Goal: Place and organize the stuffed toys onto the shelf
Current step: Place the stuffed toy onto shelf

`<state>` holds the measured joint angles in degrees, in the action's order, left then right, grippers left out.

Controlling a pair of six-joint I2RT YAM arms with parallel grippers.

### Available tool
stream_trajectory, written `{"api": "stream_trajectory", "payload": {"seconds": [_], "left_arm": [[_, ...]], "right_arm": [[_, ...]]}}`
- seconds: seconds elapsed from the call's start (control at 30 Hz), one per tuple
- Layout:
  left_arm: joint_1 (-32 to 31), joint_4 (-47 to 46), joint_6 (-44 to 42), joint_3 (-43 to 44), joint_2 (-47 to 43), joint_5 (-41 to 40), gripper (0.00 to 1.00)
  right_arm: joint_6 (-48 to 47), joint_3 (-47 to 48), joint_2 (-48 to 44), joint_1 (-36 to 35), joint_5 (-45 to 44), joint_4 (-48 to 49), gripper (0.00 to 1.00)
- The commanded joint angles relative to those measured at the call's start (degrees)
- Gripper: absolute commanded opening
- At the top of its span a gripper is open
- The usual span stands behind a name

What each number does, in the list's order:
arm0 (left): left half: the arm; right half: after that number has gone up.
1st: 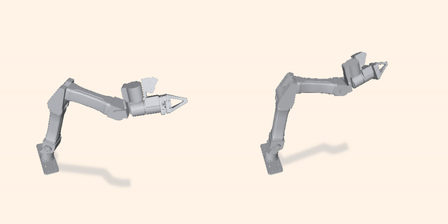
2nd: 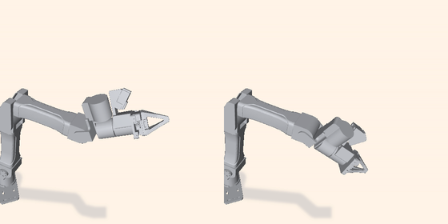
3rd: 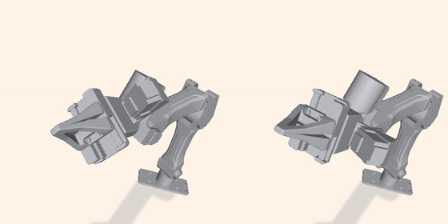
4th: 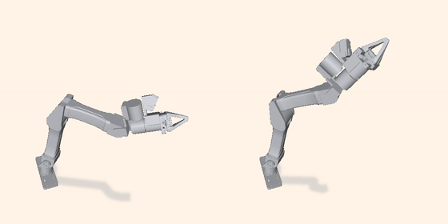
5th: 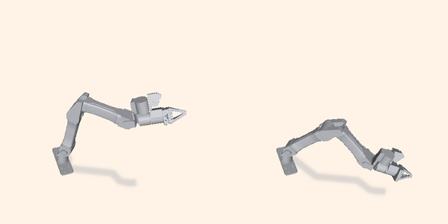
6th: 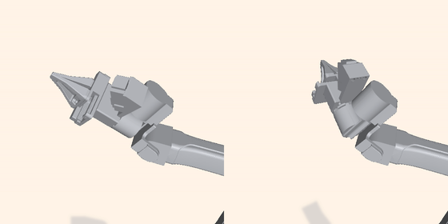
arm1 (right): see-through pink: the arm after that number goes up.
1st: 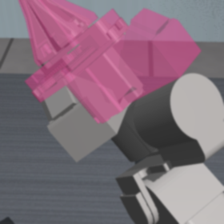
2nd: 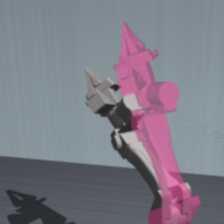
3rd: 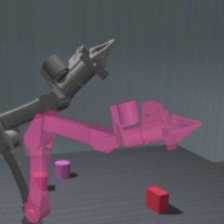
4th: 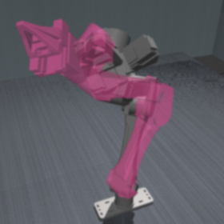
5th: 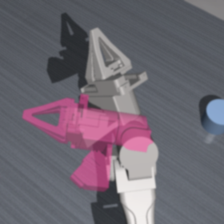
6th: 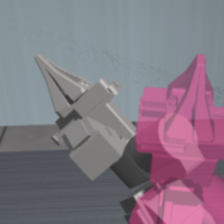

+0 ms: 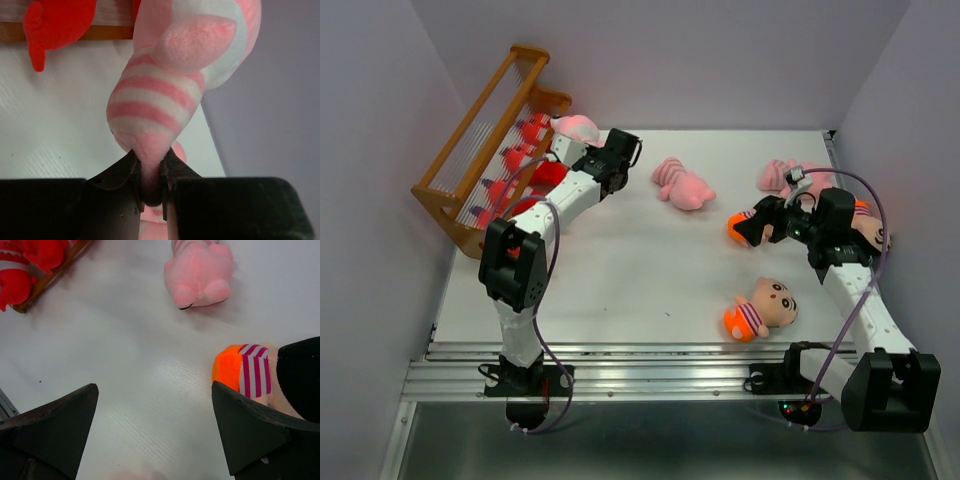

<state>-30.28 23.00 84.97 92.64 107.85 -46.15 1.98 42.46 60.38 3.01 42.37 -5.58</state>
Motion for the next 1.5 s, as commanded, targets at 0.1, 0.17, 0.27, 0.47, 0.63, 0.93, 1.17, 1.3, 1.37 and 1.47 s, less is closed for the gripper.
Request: {"api": "stream_trajectory", "payload": {"seconds": [0.1,0.17,0.27,0.47,0.63,0.93,1.17,1.3,1.37,1.47], "left_arm": [[3.38,-1.64,1.43,6.59,-0.36,1.32,0.00],[3.91,-2.00,1.87,6.85,-0.27,2.03,0.00],[5.14,-2.70,3.53,7.38,0.43,4.13,0.00],[7.51,-3.23,7.75,9.39,1.48,5.46,0.00],[9.01,-3.49,8.81,11.86,2.27,5.37,0.00],[11.12,-6.21,11.44,13.18,2.89,5.02,0.00],[12.44,-9.38,13.29,15.29,5.08,4.93,0.00],[13.14,-10.35,14.34,17.65,6.58,3.79,0.00],[13.32,-10.44,14.70,18.36,7.11,3.26,0.00],[13.76,-11.75,14.96,18.63,7.81,2.30,0.00]], "right_arm": [[-0.31,2.19,-0.09,0.33,-0.36,1.89,1.00],[-0.31,2.28,-0.17,0.33,-0.36,1.89,1.00],[-0.40,2.28,-0.26,0.33,-0.36,1.89,1.00],[-0.48,2.28,-0.53,0.33,-0.45,1.89,1.00],[-0.48,2.28,-0.53,0.33,-0.45,1.89,1.00],[-0.66,2.28,-0.26,0.86,-0.71,1.89,1.00],[-0.57,2.28,-0.18,0.86,-0.53,1.89,1.00],[-0.48,2.28,-0.09,1.39,-0.36,1.89,1.00],[-0.48,2.28,0.00,1.39,-0.27,1.89,1.00],[-0.40,2.28,0.00,1.39,-0.10,1.81,1.00]]}}
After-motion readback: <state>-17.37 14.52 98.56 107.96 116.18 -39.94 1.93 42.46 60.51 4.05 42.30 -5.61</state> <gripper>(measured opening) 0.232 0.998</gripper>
